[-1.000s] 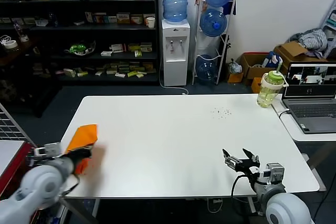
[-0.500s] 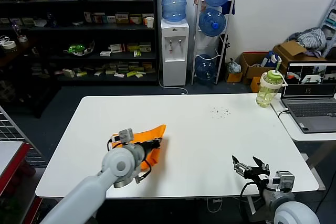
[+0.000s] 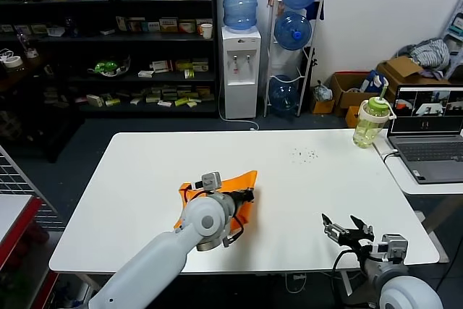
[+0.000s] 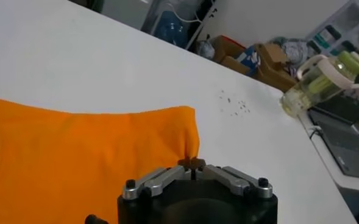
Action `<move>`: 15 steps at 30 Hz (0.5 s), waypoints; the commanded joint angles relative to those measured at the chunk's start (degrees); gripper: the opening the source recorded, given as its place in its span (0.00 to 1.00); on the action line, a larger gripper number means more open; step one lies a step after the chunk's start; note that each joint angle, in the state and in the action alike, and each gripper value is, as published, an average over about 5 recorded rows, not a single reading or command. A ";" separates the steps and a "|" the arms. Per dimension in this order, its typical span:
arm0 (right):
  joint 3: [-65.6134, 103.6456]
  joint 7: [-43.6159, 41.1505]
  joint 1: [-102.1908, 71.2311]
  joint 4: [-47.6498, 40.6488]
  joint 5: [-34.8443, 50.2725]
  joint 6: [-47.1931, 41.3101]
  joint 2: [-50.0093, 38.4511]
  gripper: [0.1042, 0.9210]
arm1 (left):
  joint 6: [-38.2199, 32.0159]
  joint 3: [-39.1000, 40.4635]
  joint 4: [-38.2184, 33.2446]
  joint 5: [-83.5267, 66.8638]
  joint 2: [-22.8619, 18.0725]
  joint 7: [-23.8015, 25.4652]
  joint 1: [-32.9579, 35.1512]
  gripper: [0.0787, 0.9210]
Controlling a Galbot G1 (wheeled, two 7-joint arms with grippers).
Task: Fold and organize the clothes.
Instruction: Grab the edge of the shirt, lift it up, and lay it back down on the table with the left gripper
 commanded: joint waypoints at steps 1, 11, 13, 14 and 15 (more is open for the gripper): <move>0.07 0.07 0.14 -0.15 0.15 -0.10 -0.09 0.88 | -0.11 2.48 2.17 0.78 -4.81 -1.58 -2.58 0.01; 0.39 -3.62 0.23 -0.46 -0.49 3.41 -0.16 0.88 | -0.25 0.11 0.39 2.07 -5.35 1.27 -1.03 0.05; 0.69 -5.76 0.30 -0.84 -1.05 6.14 -0.09 0.88 | -0.52 -2.34 -2.53 2.89 -3.77 3.34 1.31 0.10; 0.90 -7.06 0.35 -1.20 -1.59 7.89 -0.06 0.88 | -0.66 -4.12 -4.38 3.71 -2.52 5.00 2.93 0.13; 1.18 -8.39 0.36 -1.65 -2.31 9.74 -0.03 0.88 | -0.75 -6.25 -6.23 4.91 -0.95 7.19 4.80 0.17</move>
